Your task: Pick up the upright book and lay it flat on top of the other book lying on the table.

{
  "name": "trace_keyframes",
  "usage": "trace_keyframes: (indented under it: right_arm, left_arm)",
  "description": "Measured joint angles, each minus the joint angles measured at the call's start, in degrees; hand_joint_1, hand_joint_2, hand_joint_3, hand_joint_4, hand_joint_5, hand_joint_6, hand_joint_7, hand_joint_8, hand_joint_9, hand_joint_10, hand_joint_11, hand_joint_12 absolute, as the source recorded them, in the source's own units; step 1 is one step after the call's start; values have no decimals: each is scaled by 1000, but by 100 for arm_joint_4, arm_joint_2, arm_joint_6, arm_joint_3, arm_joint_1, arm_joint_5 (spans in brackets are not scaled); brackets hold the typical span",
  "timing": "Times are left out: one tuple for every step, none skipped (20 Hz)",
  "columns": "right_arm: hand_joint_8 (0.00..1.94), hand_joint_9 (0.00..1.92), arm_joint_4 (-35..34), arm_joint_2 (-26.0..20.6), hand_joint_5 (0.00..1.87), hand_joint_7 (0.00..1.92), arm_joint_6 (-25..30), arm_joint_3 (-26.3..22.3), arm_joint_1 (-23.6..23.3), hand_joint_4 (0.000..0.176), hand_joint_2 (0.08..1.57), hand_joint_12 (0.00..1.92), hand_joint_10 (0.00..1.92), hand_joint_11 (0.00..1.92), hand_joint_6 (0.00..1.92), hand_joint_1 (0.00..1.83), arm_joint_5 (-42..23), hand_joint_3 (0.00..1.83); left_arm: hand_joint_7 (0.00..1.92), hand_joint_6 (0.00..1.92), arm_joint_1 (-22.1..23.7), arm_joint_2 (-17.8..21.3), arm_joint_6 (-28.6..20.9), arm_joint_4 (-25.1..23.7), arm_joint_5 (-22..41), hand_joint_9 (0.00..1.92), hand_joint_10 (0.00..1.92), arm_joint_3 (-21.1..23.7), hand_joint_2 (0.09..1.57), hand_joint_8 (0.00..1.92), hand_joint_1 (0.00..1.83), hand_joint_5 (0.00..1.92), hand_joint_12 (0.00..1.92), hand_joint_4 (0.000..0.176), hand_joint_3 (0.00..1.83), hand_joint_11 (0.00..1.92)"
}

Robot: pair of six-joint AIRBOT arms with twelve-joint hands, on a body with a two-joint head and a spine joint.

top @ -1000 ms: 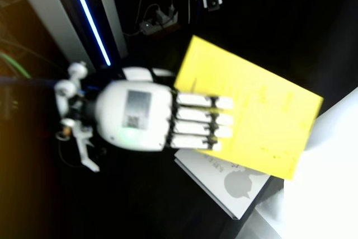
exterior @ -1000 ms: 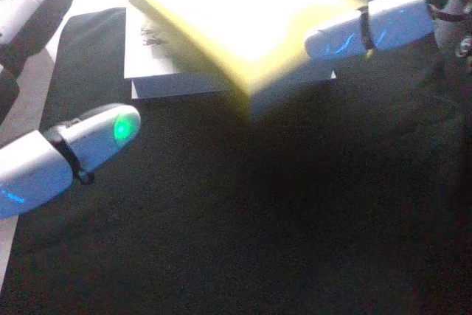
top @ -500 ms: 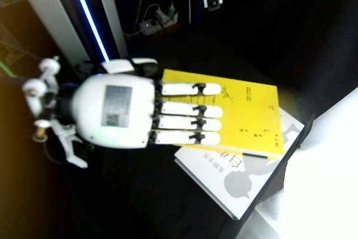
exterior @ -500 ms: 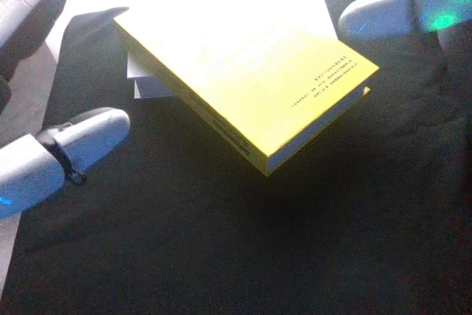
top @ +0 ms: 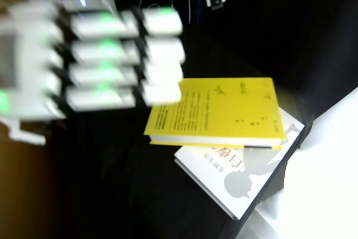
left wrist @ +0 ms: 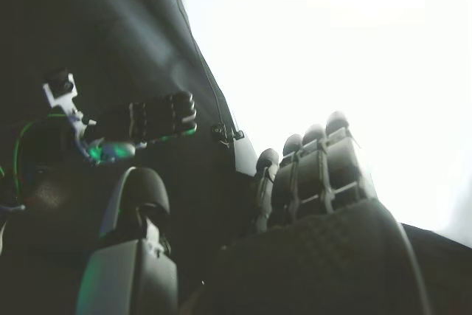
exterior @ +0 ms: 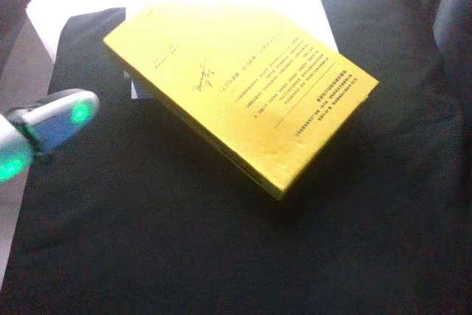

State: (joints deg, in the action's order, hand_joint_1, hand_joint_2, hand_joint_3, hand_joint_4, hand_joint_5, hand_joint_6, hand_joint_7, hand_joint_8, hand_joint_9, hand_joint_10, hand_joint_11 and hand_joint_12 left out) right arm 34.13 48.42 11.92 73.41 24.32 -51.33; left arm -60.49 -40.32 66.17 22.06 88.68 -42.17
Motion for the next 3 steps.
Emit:
trace_keyframes:
  right_arm:
    - [0, 0, -111, 0, 0, 0, -2, 0, 46, 75, 1207, 27, 0, 57, 0, 305, -79, 8]
    - [0, 0, -275, -7, 0, 0, -9, 0, 94, 77, 1214, 3, 0, 5, 0, 282, -214, 8]
    - [0, 0, -437, -22, 0, 0, -11, -20, 138, 78, 1244, 0, 0, 0, 0, 240, -328, 19]
  left_arm:
    - [0, 0, -50, -13, 2, 2, -42, 0, 0, -199, 1145, 0, 265, 0, 0, 131, 0, 0]
    - [0, 0, -133, -55, 0, 52, -59, 0, 0, -540, 1178, 0, 266, 0, 0, 171, 4, 0]
    - [0, 0, -157, -68, 7, 205, -50, 0, 0, -686, 1185, 0, 199, 0, 26, 175, 6, 49]
